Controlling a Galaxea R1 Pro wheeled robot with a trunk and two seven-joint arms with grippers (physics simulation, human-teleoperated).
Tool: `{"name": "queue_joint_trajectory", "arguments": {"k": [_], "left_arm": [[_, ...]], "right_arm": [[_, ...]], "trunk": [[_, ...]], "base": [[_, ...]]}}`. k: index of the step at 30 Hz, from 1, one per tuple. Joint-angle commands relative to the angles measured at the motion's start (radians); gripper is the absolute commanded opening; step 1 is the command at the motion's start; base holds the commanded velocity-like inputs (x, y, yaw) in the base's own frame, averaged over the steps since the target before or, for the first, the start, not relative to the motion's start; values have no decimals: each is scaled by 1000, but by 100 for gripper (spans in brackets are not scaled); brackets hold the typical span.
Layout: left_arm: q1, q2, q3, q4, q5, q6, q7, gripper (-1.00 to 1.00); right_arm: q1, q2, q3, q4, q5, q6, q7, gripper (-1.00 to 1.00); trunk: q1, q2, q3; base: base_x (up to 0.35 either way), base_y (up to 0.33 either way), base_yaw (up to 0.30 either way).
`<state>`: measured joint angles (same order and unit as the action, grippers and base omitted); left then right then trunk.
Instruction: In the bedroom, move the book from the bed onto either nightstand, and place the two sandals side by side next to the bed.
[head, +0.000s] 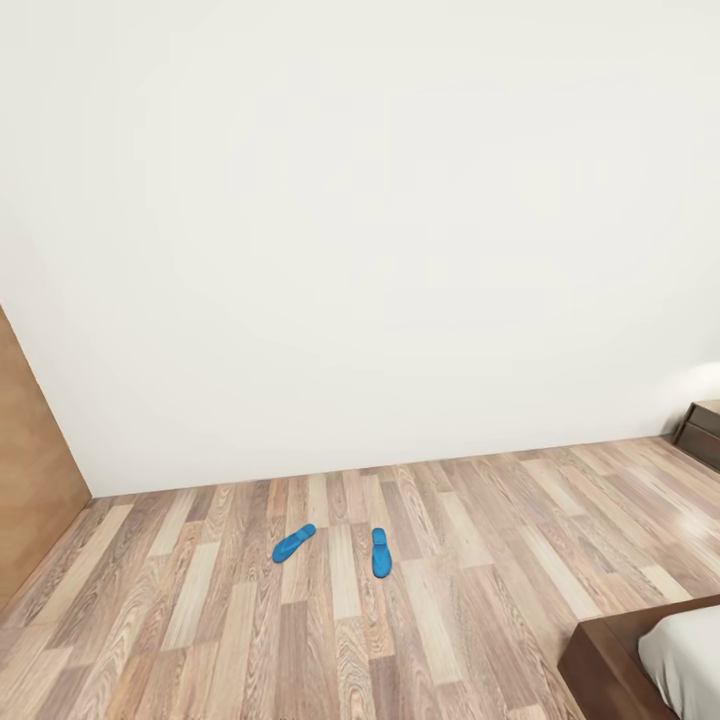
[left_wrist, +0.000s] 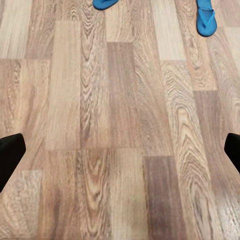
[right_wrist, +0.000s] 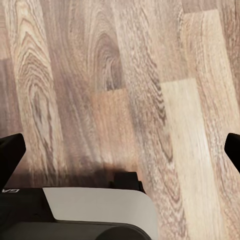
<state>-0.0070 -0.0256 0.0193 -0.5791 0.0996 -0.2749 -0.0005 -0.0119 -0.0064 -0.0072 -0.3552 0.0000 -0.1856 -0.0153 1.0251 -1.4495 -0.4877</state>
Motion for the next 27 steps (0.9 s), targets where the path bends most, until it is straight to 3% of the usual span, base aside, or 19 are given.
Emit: {"name": "queue_joint_trajectory", "arguments": {"k": [1, 13, 27], "left_arm": [[-1, 0, 1, 1, 8, -3, -1, 100], [-1, 0, 1, 1, 8, -2, -1, 100], [-1, 0, 1, 1, 8, -3, -1, 100]], "right_arm": [[0, 0, 0, 1, 0, -3, -2, 100], [0, -1, -1, 0, 0, -3, -2, 100], [0, -2, -1, 1, 0, -3, -2, 100]], "trunk": [[0, 0, -1], [0, 0, -1], [0, 0, -1]], "base": [[0, 0, 236], [9, 0, 84], [234, 0, 1]]}}
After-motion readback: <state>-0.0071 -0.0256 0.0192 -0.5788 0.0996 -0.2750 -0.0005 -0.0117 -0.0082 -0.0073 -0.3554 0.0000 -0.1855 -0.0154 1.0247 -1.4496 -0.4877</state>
